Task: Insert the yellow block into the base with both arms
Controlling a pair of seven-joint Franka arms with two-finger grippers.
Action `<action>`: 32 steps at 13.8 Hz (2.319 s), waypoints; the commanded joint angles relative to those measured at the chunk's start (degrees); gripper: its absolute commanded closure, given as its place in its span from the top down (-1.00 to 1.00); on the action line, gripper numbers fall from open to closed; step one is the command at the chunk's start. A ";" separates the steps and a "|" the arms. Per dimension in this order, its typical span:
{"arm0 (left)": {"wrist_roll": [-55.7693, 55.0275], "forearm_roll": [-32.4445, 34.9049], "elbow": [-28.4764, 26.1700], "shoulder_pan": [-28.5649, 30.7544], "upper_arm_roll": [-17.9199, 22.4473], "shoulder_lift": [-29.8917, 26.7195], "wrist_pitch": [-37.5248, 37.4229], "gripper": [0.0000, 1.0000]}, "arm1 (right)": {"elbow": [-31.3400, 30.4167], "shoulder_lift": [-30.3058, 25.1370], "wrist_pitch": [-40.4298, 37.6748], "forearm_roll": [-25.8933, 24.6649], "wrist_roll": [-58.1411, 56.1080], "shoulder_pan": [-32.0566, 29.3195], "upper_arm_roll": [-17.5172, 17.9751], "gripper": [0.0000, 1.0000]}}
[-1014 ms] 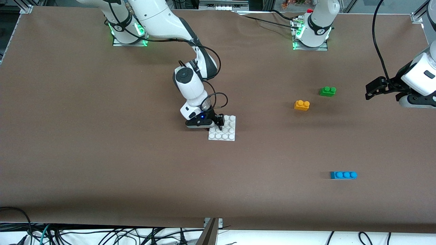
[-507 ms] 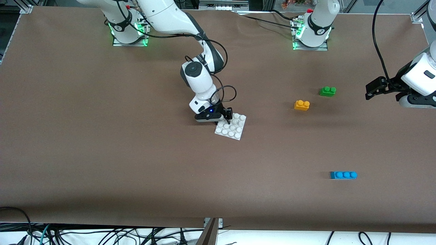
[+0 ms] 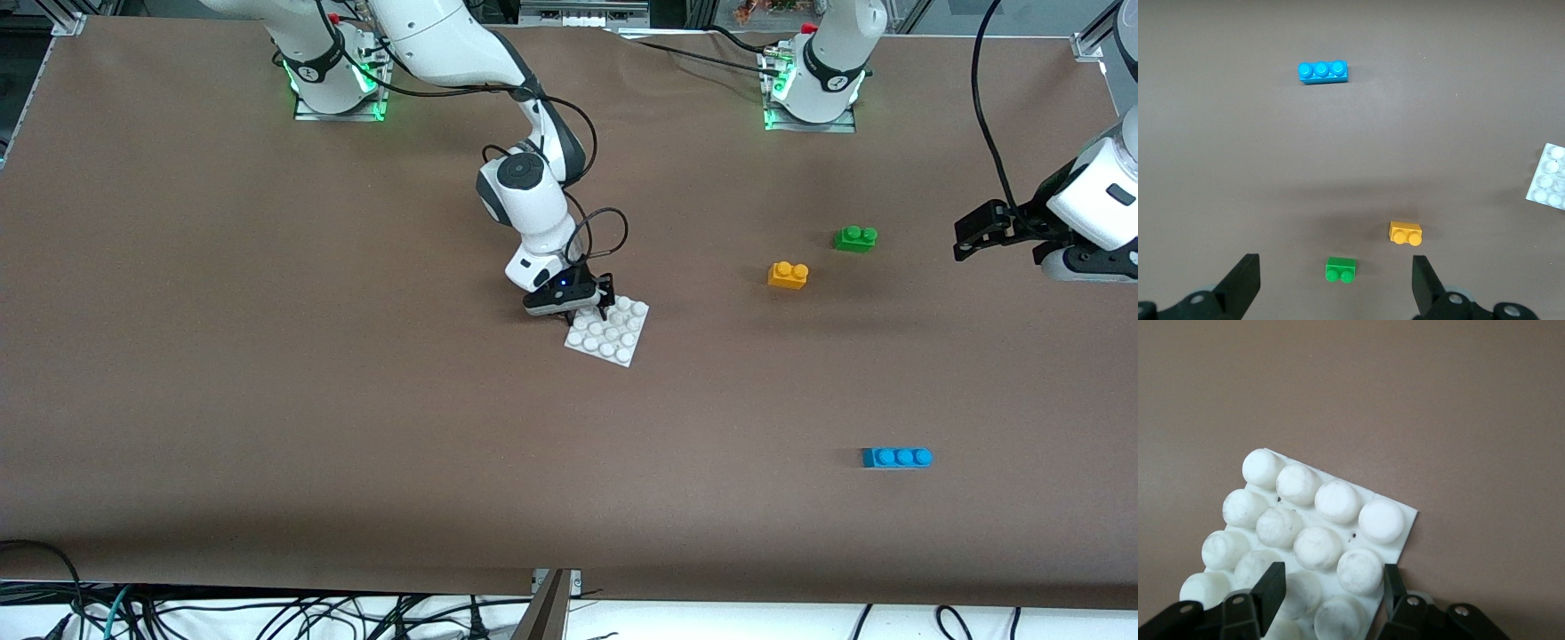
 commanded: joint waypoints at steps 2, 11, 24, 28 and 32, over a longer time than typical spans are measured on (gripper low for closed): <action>1.41 -0.46 1.49 -0.33 0.46 0.49 -1.14 1.00 | 1.29 2.63 0.56 -7.19 0.23 0.56 -1.99 0.31; 1.41 -0.37 1.49 -0.33 0.46 0.49 -1.14 1.00 | 23.55 -6.76 -50.74 -3.08 -1.44 -8.28 -5.86 1.00; 0.97 -1.16 1.41 -0.41 0.28 0.41 -1.84 1.00 | 18.88 -31.98 -80.82 -5.45 -27.80 -26.31 -12.99 1.00; 1.14 -1.25 1.32 -0.68 -0.15 0.49 -4.82 1.00 | 6.95 -42.78 -78.55 -13.26 -29.83 -37.55 -1.15 1.00; 0.97 -3.09 0.97 -1.12 -1.12 0.76 -5.62 1.00 | -3.52 -52.36 -75.73 -16.96 -29.83 -43.73 5.99 1.00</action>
